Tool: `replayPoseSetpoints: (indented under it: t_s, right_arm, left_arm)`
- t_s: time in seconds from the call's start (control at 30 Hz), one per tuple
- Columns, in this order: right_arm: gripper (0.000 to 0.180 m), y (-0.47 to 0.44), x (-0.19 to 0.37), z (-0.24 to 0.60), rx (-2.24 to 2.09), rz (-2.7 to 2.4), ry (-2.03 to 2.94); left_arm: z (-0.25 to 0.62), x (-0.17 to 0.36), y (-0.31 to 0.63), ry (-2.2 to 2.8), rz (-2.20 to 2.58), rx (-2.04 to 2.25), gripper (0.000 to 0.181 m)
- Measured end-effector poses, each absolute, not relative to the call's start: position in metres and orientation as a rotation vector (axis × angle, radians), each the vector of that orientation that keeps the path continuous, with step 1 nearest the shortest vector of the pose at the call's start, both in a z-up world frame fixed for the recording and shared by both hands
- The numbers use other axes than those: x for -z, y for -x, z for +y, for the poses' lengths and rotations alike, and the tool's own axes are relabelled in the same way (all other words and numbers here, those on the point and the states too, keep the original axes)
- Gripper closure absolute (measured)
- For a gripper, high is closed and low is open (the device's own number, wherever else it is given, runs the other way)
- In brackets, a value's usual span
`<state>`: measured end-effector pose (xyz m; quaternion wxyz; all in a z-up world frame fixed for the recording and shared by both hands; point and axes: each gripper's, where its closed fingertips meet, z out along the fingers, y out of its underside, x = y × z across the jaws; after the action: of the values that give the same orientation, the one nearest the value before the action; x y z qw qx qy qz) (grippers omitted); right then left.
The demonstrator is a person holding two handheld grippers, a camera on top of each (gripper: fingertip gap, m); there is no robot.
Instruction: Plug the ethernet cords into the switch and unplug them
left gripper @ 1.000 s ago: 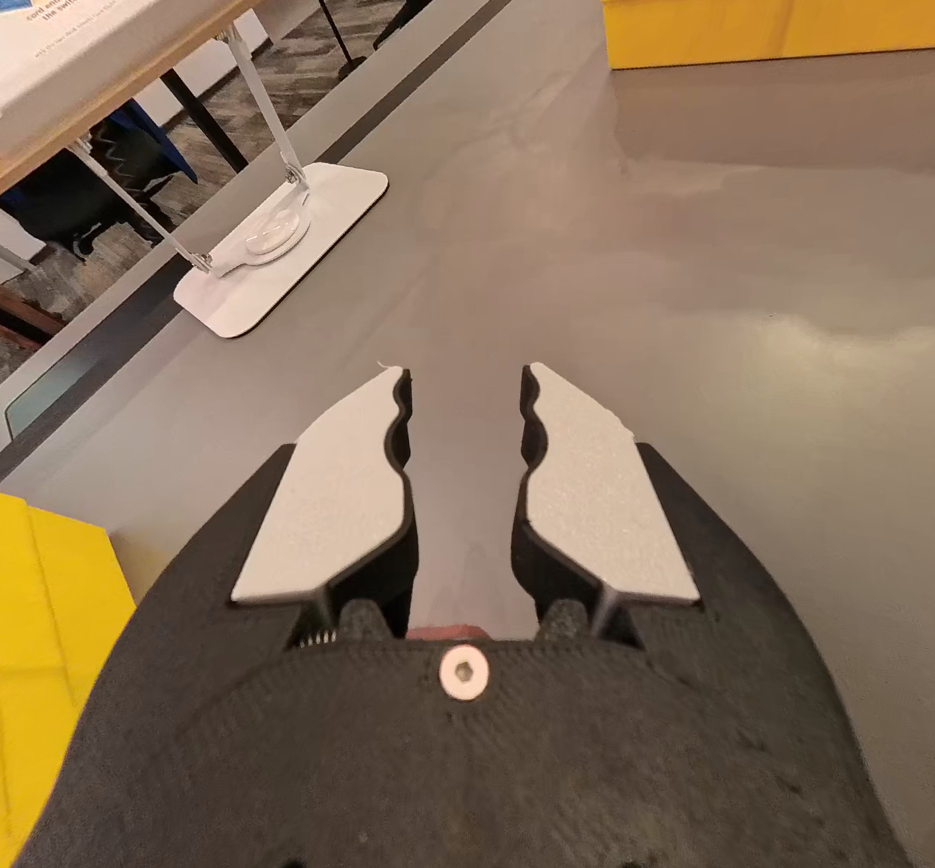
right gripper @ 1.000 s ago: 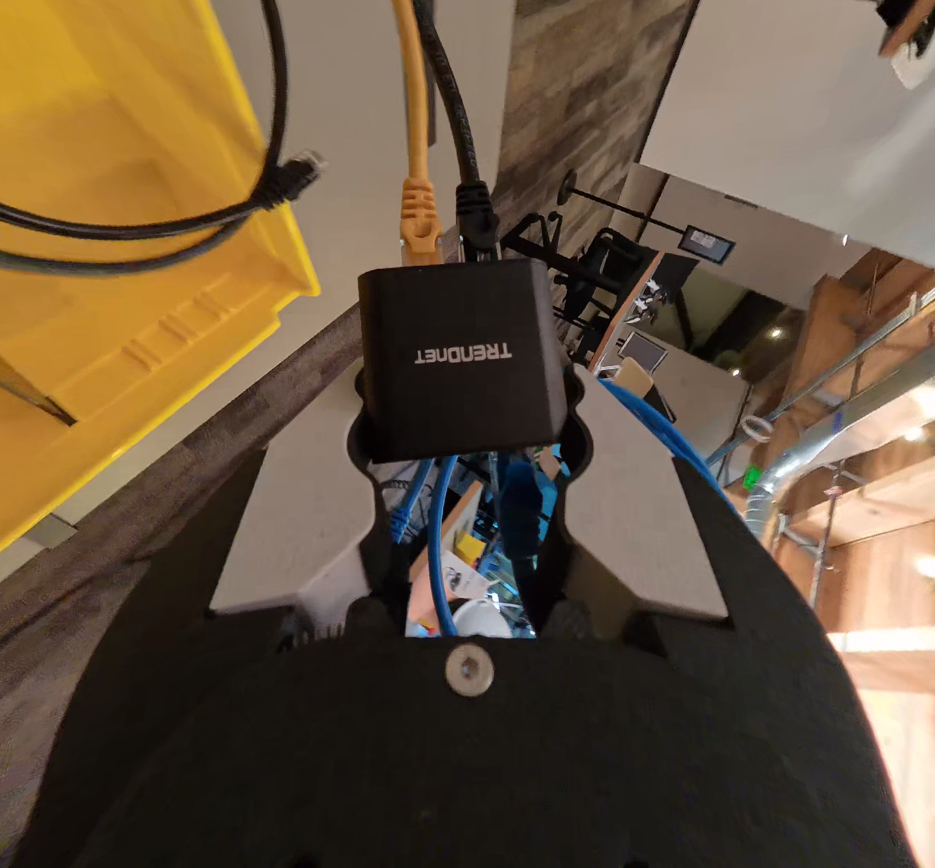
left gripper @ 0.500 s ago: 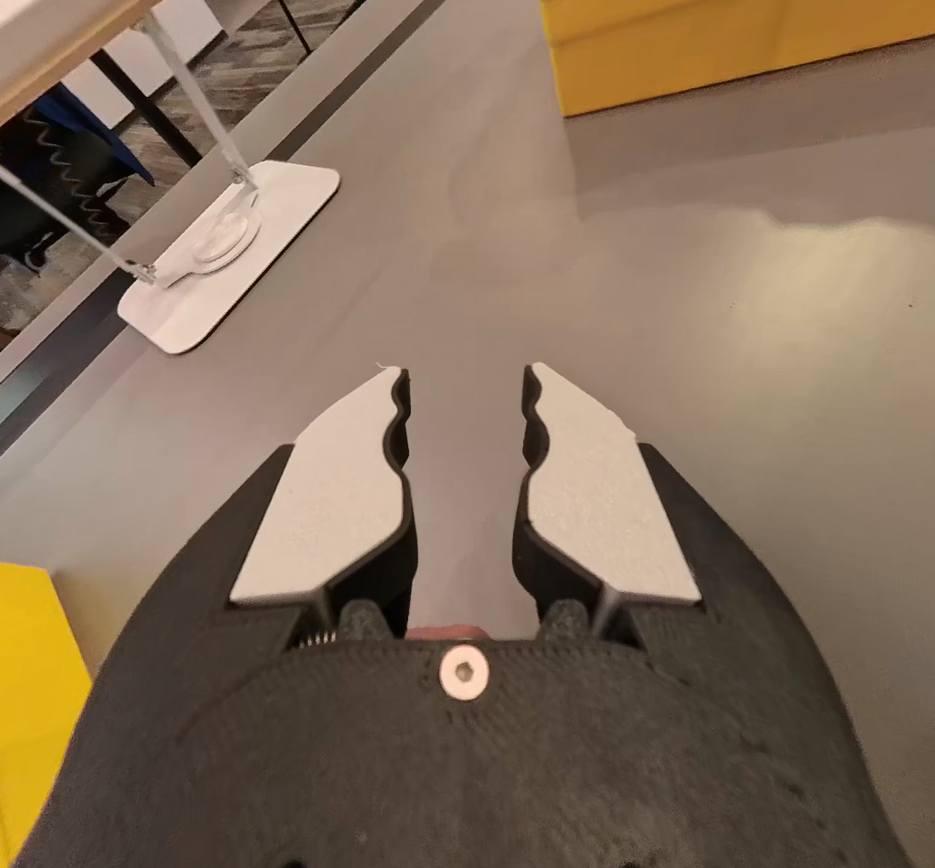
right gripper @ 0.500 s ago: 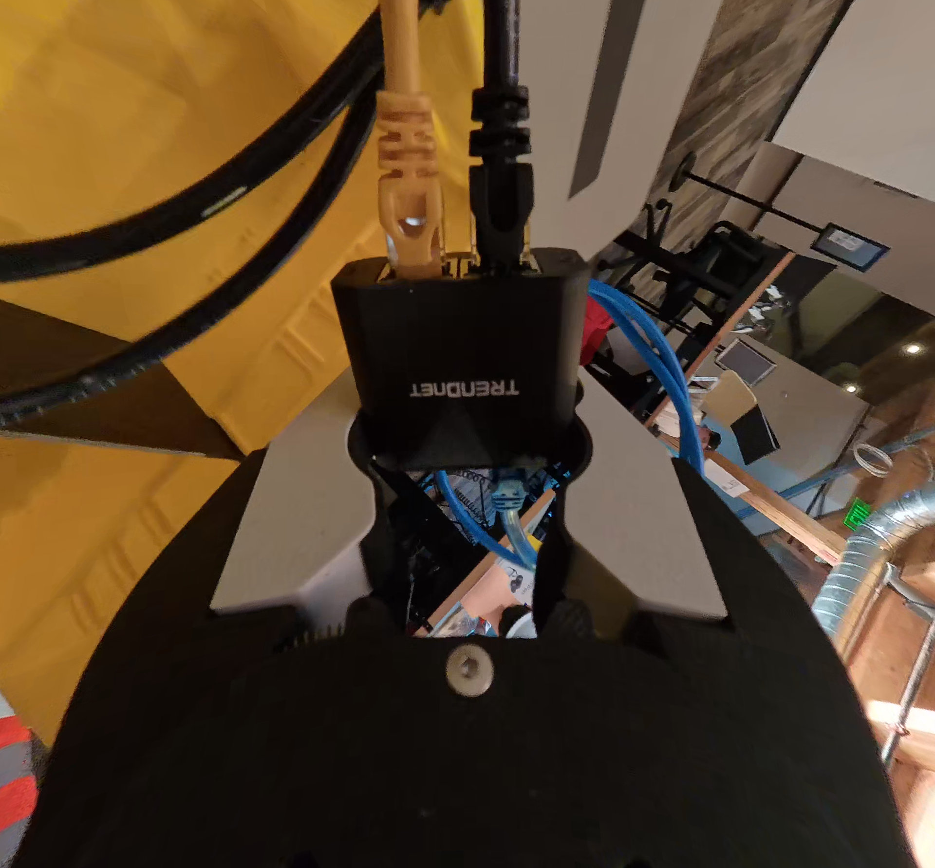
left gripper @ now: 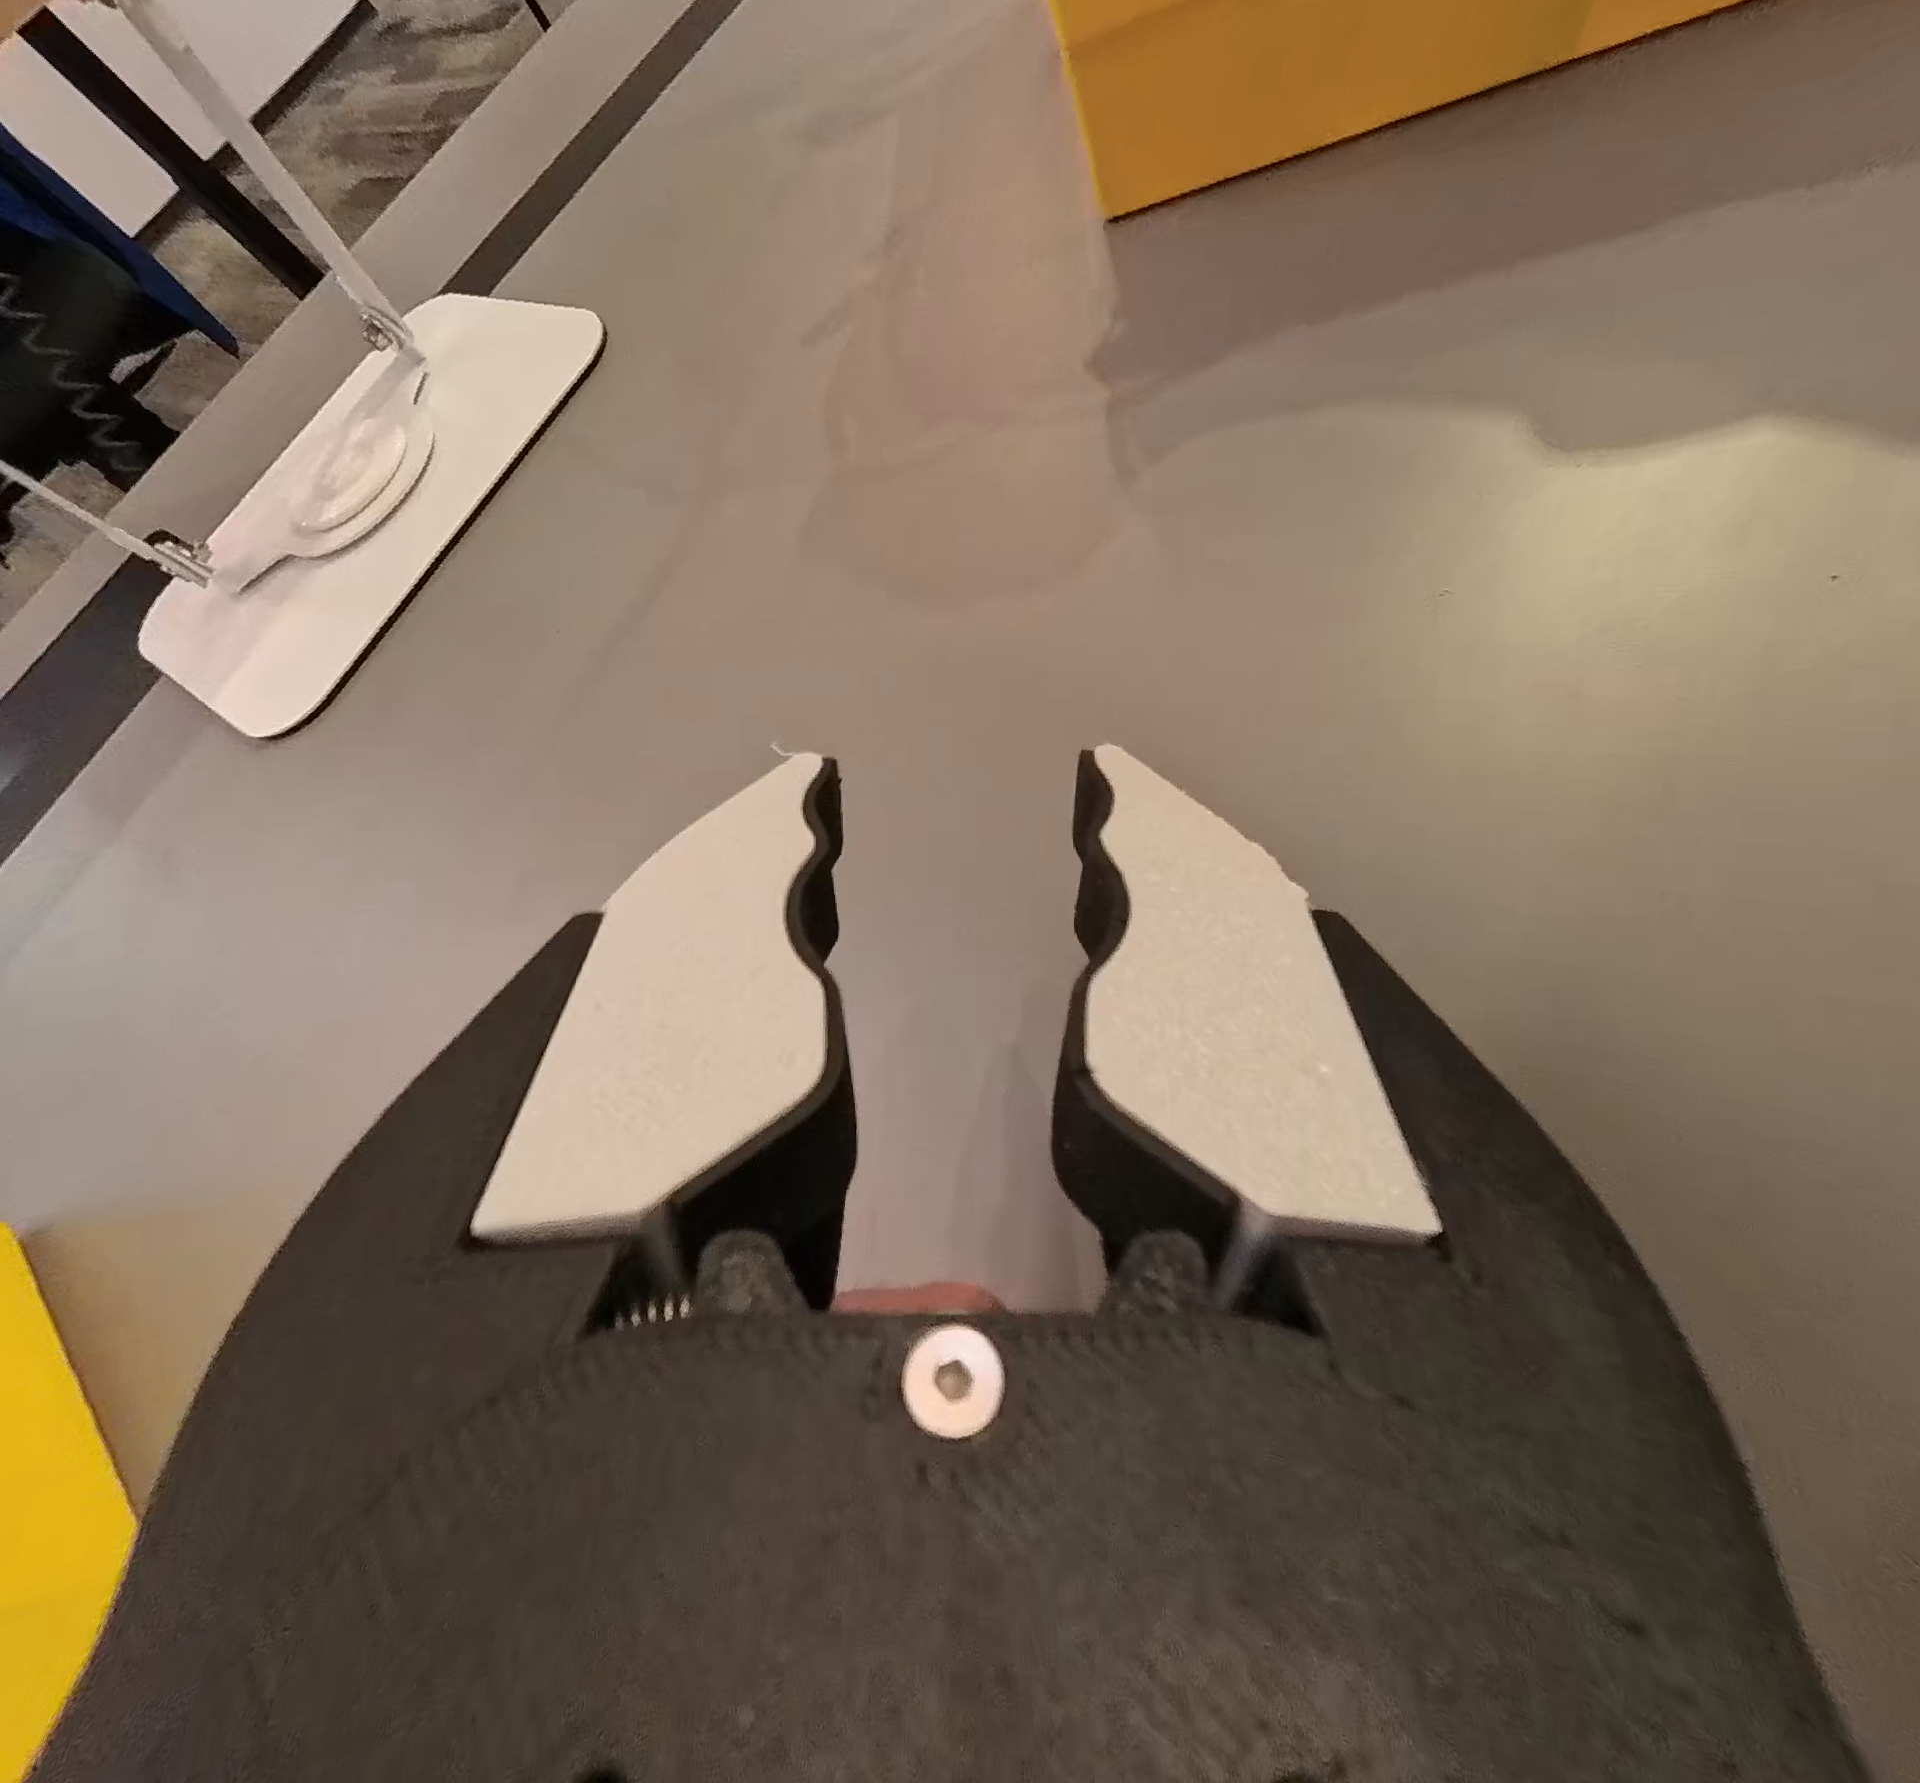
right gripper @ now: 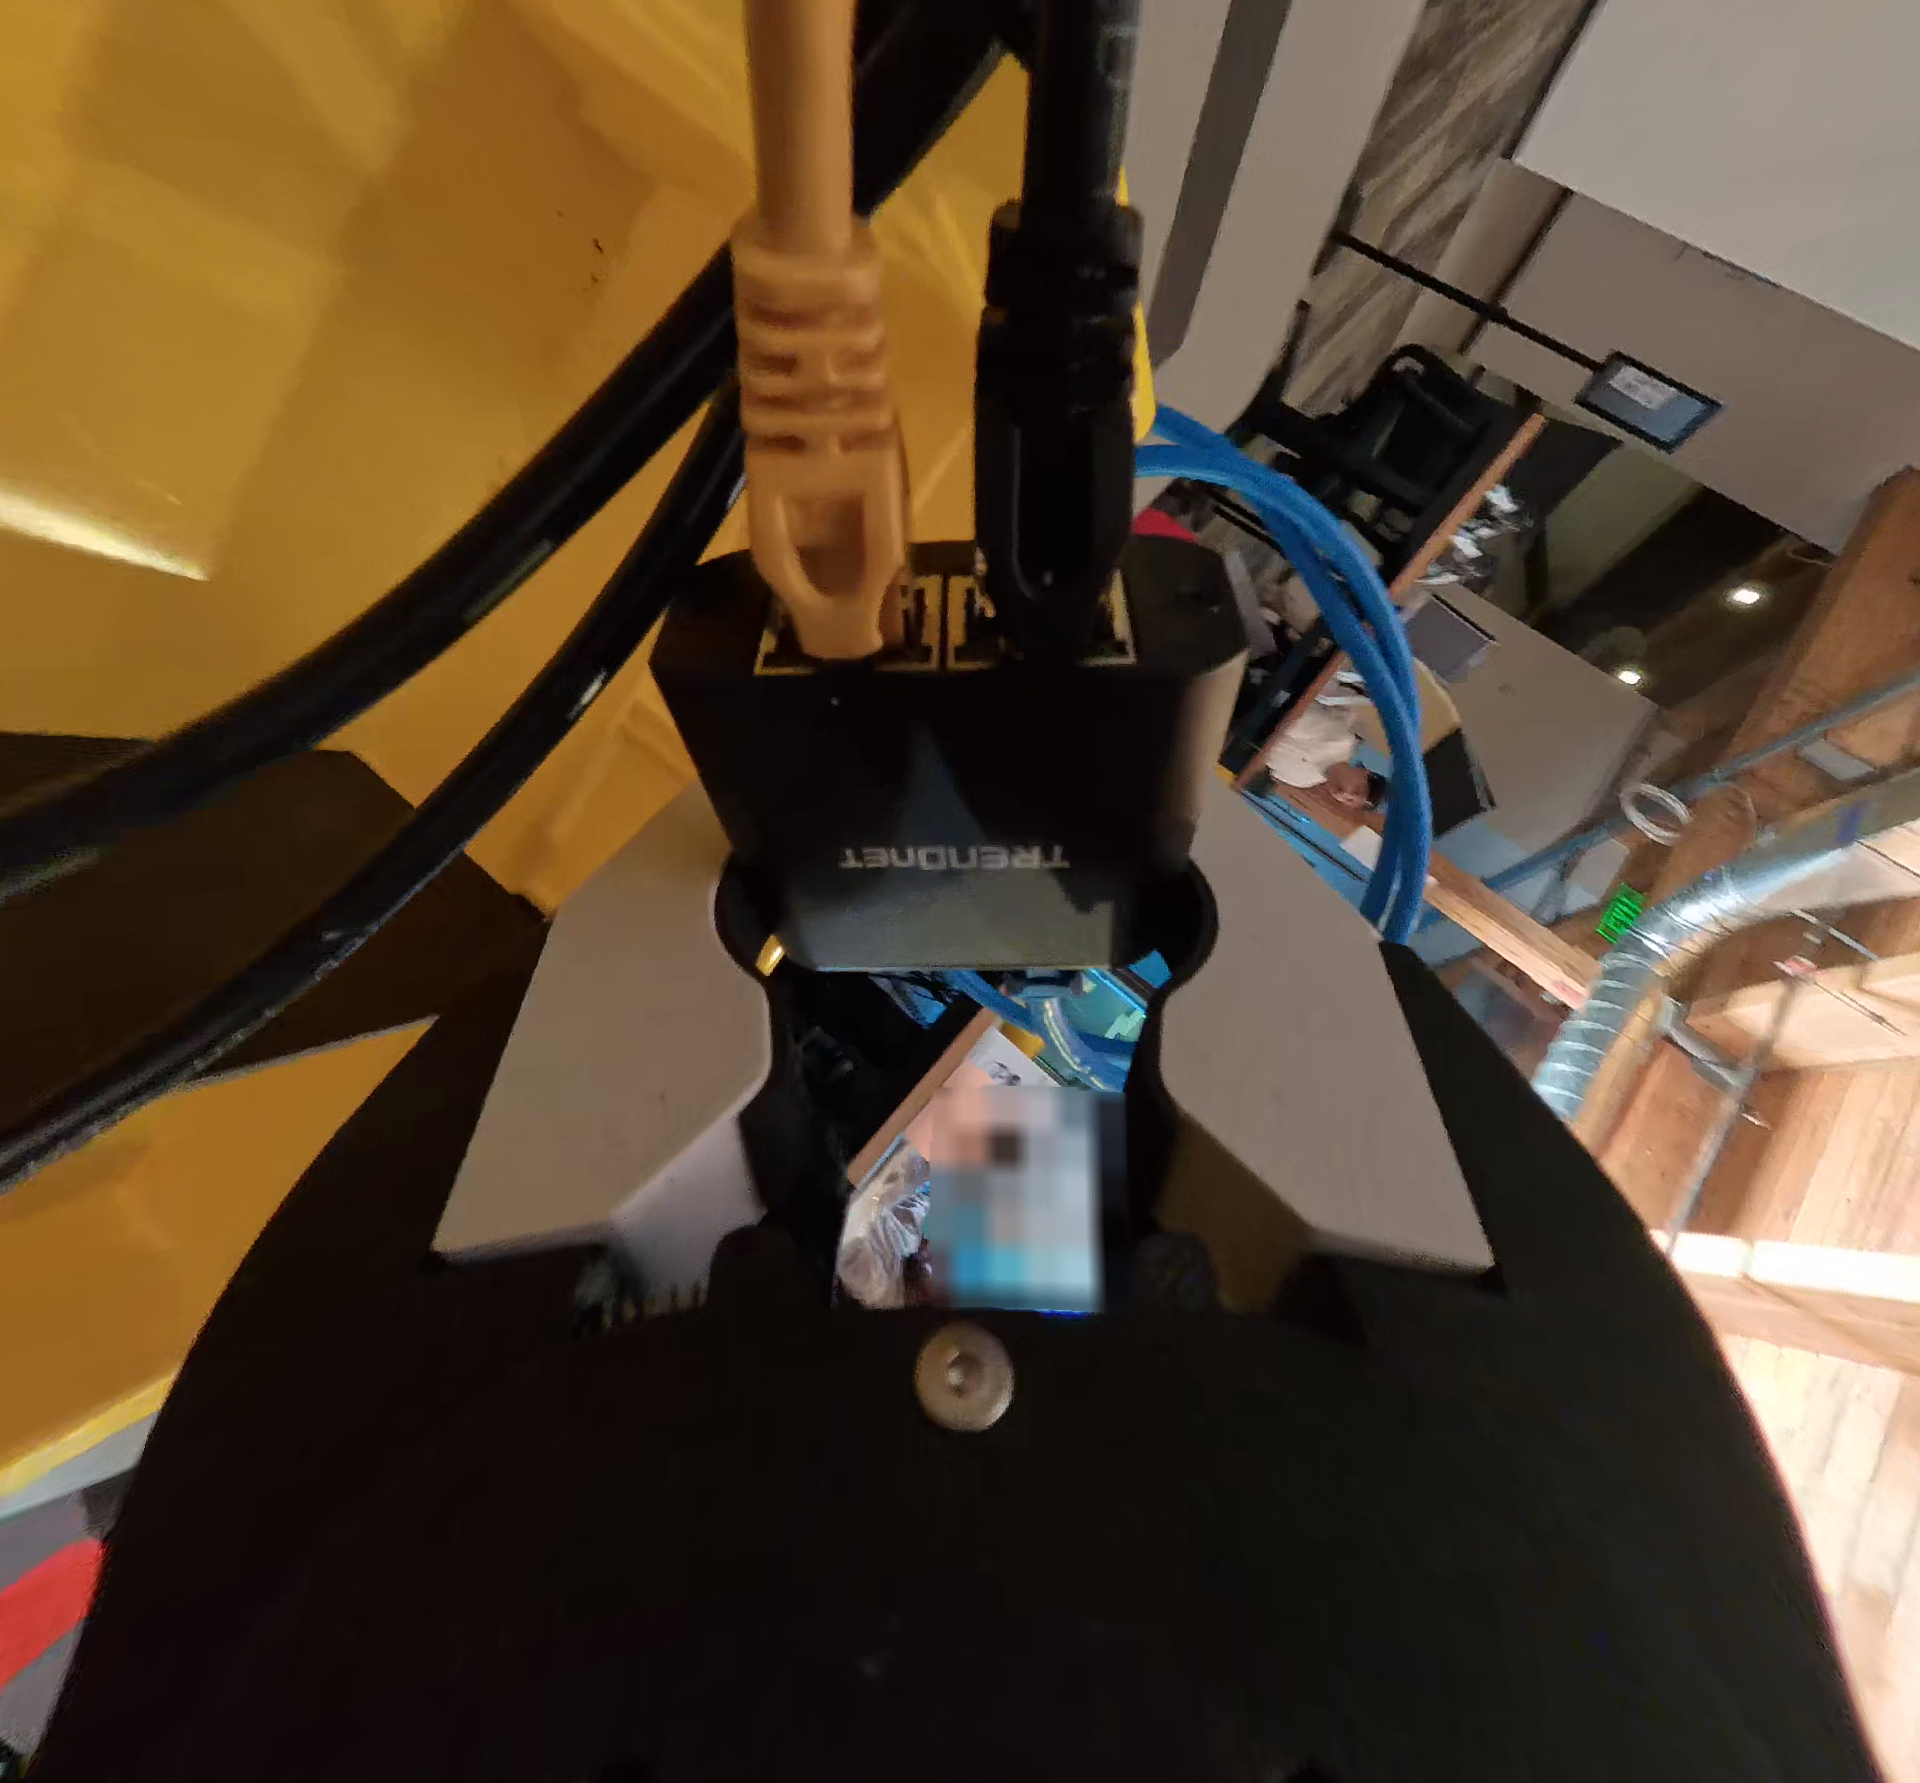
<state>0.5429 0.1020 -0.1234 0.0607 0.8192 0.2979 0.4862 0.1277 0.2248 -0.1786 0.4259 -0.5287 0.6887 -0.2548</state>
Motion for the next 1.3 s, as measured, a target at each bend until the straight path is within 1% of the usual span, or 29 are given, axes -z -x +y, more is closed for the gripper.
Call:
replayPoseSetpoints:
  t_s: [0.07,0.23,0.37,0.53,0.57,0.63,0.67,0.87,0.9,1.07,1.17,1.23,1.3]
  right_arm:
    - [0.107,-0.541,0.124,0.106,-1.569,0.901,-2.417]
    - [0.108,-0.530,0.160,0.105,-1.441,0.893,-2.477]
    - [0.107,-0.532,0.159,0.106,-1.402,0.836,-2.469]
    - [0.109,-0.535,0.160,0.112,-1.482,0.791,-2.475]
    - [0.107,-0.537,0.160,0.111,-1.492,0.759,-2.482]
    - [0.096,-0.538,0.164,0.110,-1.493,0.722,-2.498]
    - [0.095,-0.536,0.164,0.109,-1.481,0.719,-2.503]
    - [0.084,-0.516,0.163,0.102,-1.213,0.826,-2.623]
    - [0.088,-0.514,0.161,0.100,-1.172,0.833,-2.651]
    - [0.085,-0.491,0.148,0.083,-0.862,0.854,-2.813]
    - [0.104,-0.476,0.126,0.095,-0.745,0.828,-3.050]
    - [0.132,-0.454,0.119,0.117,-0.584,0.840,-3.259]
    - [0.149,-0.454,0.114,0.141,-0.628,0.828,-3.378]
  left_arm:
    - [0.226,0.179,-0.127,1.325,1.714,0.639,0.138]
    - [0.225,0.183,-0.127,1.325,1.722,0.640,0.138]
    - [0.224,0.185,-0.128,1.323,1.726,0.643,0.138]
    - [0.222,0.186,-0.129,1.318,1.729,0.645,0.138]
    - [0.222,0.187,-0.129,1.317,1.731,0.644,0.138]
    - [0.222,0.188,-0.128,1.317,1.733,0.643,0.138]
    - [0.223,0.188,-0.128,1.317,1.731,0.641,0.138]
    - [0.228,0.188,-0.127,1.334,1.722,0.643,0.138]
    - [0.229,0.188,-0.127,1.335,1.722,0.643,0.138]
    - [0.228,0.190,-0.127,1.335,1.728,0.642,0.138]
    - [0.229,0.190,-0.127,1.338,1.722,0.652,0.138]
    - [0.229,0.190,-0.127,1.340,1.722,0.655,0.138]
    - [0.227,0.190,-0.128,1.335,1.722,0.656,0.138]
